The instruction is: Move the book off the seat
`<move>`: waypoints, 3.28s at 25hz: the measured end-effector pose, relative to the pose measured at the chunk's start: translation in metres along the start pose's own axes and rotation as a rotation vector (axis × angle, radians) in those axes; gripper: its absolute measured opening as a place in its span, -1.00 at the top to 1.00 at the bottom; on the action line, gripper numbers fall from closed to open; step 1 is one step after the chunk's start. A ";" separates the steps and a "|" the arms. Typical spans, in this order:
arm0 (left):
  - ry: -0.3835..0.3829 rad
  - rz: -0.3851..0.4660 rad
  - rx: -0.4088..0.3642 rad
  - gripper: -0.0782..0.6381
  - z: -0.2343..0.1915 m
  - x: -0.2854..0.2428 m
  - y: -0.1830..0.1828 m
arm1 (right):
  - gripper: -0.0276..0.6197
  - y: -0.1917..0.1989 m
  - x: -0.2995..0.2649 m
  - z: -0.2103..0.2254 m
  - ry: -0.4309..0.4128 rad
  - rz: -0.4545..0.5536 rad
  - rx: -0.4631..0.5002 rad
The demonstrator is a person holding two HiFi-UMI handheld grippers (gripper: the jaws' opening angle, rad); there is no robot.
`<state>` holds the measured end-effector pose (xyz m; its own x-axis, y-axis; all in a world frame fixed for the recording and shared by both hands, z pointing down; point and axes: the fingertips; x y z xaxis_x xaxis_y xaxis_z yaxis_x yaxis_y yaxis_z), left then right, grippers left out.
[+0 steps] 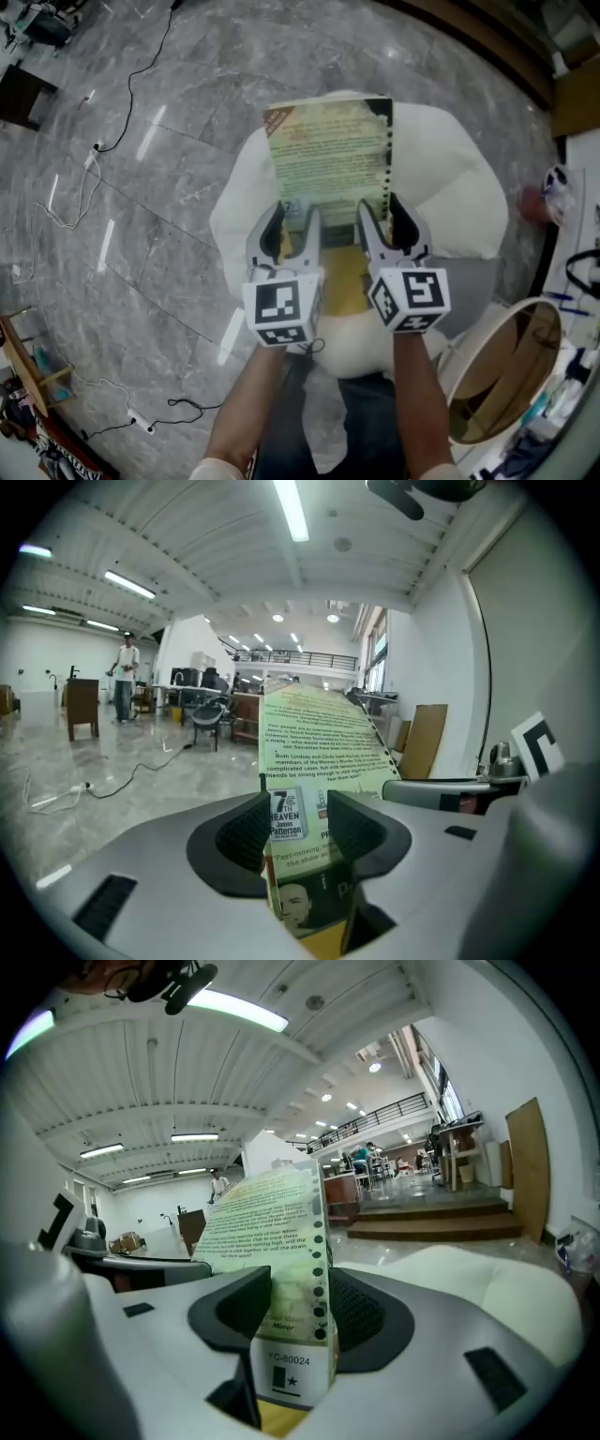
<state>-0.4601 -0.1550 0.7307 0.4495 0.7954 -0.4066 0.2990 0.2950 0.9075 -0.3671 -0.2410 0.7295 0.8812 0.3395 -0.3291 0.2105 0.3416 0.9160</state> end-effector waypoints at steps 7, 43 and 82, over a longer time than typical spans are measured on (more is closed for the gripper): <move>0.027 0.102 -0.020 0.24 0.013 0.081 -0.154 | 0.29 -0.154 0.067 -0.051 0.024 0.110 0.044; 0.711 0.337 -0.213 0.24 0.312 0.312 -0.378 | 0.29 -0.377 0.471 -0.028 0.684 0.467 0.093; 1.315 -0.019 -0.528 0.24 0.784 0.447 -0.070 | 0.29 -0.093 0.883 0.210 1.305 0.367 -0.321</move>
<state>0.3803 -0.2354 0.4032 -0.7382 0.6083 -0.2916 -0.1806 0.2383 0.9543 0.4803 -0.1575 0.4024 -0.2002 0.9545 -0.2208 -0.2060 0.1794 0.9620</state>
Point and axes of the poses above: the fingertips, and each gripper's own axes: x backward along the fingers, z to its right, y out of its underside, and after that the axes turned 6 degrees about -y, right-handed
